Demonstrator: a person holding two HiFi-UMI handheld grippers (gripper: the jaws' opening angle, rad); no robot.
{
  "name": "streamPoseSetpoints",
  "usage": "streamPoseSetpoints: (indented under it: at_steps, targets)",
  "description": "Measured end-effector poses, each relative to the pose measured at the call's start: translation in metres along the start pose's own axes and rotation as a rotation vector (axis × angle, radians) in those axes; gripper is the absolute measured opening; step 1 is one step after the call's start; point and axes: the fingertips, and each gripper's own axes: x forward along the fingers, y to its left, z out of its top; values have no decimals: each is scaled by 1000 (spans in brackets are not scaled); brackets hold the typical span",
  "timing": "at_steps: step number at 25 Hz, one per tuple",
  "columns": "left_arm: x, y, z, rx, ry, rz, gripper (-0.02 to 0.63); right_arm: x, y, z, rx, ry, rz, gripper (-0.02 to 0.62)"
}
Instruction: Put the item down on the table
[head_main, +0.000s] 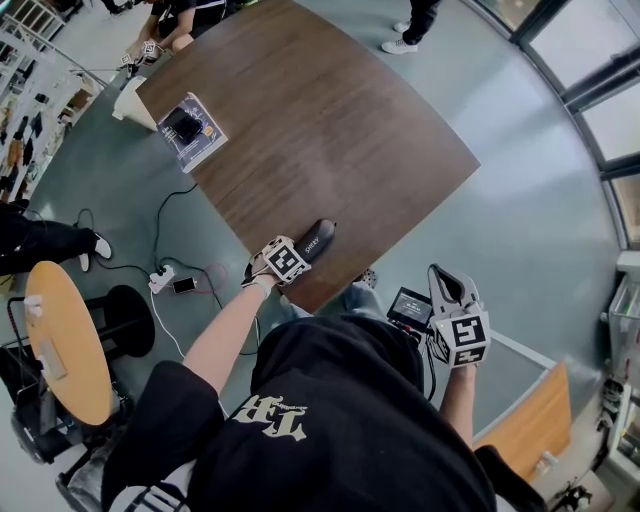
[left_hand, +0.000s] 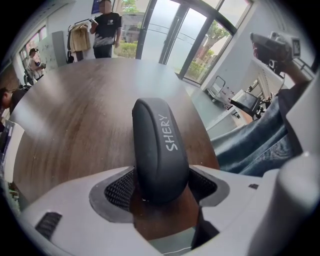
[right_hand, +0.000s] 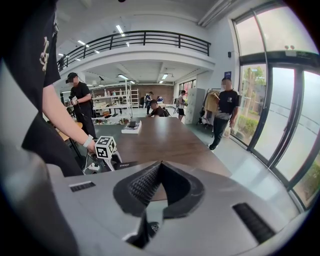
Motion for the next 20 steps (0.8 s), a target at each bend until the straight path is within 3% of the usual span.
streamPoseSetpoints:
  at_steps: [5,9,20]
  targets:
    - [-4,-3,-6,-1,-17,1,324,0,0,1,-3,-2,4,-12]
    - [-17,-3,-14,-53,-36,24,324,2,1,3,-7,-7,10,-12]
    - [-85,-14,-24,-234,-252,83,322,20,-2,21,-65,-23,49,-11]
